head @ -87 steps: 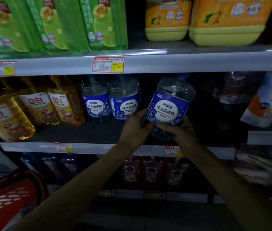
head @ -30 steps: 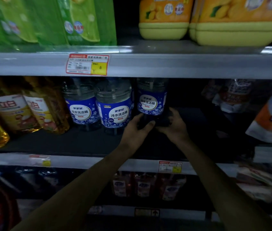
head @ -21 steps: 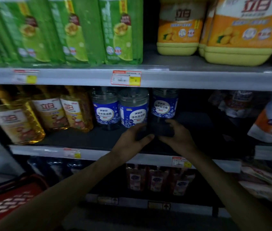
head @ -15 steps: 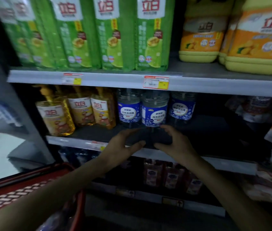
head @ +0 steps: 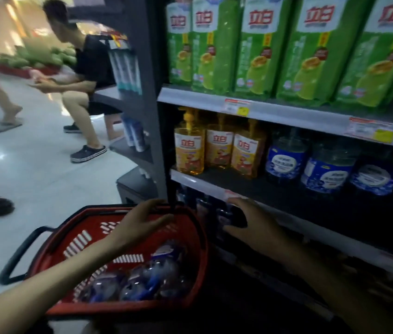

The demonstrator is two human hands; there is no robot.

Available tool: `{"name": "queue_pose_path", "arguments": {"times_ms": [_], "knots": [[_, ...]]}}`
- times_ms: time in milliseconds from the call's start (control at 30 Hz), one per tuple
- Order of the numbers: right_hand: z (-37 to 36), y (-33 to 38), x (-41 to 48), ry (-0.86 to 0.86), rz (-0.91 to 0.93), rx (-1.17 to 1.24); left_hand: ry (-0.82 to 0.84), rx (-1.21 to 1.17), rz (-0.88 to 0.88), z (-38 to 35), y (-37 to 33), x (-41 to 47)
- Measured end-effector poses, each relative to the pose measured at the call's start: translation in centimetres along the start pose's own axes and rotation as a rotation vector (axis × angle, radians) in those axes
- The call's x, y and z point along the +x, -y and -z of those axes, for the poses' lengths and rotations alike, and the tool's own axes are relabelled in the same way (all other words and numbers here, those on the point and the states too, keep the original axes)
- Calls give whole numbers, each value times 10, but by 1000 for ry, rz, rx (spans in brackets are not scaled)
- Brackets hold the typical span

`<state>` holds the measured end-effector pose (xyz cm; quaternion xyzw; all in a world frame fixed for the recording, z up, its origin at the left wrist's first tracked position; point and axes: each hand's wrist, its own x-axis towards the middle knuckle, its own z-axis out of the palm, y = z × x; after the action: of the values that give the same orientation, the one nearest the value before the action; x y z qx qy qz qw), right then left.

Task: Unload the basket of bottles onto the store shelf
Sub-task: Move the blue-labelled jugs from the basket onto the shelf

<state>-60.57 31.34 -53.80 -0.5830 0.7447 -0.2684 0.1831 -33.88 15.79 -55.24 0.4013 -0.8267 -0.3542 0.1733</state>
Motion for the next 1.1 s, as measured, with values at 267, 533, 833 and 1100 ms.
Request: {"name": "queue_pose_path", "arguments": {"times_ms": [267,533,833,1100], "knots": [[-108,23,33,348,143,-208,-40,232,305,23,136,-45],[-185,7,60,613,249,-583,337,161,386,16,200,-87],[-230,3,87,708,256,-747,681,13,424,36,212,-82],[-255,-6,95,645,368,-810,748,12,451,62,229,-74]]}}
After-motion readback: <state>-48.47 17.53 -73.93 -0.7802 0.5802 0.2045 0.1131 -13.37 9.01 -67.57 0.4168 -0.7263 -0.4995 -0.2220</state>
